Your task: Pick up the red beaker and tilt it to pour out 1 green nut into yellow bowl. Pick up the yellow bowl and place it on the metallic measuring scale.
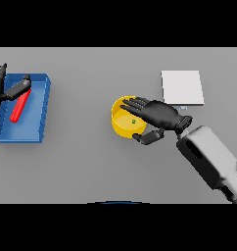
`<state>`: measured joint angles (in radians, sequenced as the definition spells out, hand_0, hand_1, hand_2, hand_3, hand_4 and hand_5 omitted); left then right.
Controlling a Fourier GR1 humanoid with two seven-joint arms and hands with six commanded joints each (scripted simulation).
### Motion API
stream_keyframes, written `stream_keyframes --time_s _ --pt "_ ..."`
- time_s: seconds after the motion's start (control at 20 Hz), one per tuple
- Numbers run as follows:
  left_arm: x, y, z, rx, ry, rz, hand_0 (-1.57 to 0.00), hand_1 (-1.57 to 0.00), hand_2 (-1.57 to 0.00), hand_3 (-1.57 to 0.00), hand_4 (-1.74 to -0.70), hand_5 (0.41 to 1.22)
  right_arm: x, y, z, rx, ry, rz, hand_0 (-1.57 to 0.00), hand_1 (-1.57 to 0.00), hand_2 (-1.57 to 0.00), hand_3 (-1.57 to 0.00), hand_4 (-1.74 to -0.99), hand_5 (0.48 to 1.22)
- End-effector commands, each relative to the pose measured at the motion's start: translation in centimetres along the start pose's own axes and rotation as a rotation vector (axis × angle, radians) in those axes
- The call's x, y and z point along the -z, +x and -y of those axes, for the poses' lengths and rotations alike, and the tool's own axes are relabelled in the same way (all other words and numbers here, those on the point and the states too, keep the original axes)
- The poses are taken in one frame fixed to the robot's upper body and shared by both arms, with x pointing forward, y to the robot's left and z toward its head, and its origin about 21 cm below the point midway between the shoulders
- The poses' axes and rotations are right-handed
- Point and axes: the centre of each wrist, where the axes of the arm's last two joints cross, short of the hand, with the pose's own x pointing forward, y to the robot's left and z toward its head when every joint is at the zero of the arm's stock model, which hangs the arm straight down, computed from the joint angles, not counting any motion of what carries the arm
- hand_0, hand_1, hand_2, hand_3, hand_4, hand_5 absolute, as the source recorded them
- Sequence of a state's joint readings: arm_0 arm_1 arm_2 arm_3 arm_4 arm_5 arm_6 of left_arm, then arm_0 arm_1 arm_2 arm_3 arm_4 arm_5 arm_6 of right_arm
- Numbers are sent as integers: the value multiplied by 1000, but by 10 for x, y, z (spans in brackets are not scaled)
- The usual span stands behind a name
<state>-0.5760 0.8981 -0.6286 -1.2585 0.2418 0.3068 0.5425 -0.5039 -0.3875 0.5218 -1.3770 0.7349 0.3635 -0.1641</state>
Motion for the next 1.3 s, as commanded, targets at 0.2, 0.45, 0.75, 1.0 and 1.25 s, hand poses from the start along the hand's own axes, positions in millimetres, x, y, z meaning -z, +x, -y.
stream_keyframes --time_s 0.2,0.45,0.75,1.0,1.25 --pt "4 1 -1 8 2 11 1 1 1 1 -795 732 16 -2 -6 -11 98 18 1 1 1 1 -1250 681" --pt "2 2 -5 2 -1 13 1 1 1 1 -798 735 26 -5 -9 -42 190 -10 1 1 1 1 -1295 671" --pt "1 -3 -1 16 -3 14 1 1 1 1 -793 731 35 -1 -11 -85 257 -21 1 1 1 1 -1304 713" --pt "3 0 -4 1 0 11 1 1 1 1 -793 722 42 5 -14 -123 280 -32 -258 -236 -233 -249 -1387 900" --pt "0 -2 -7 -3 6 11 1 1 1 1 -799 728 40 6 -11 -117 347 -36 -1136 -1107 -1086 -867 -1604 1116"
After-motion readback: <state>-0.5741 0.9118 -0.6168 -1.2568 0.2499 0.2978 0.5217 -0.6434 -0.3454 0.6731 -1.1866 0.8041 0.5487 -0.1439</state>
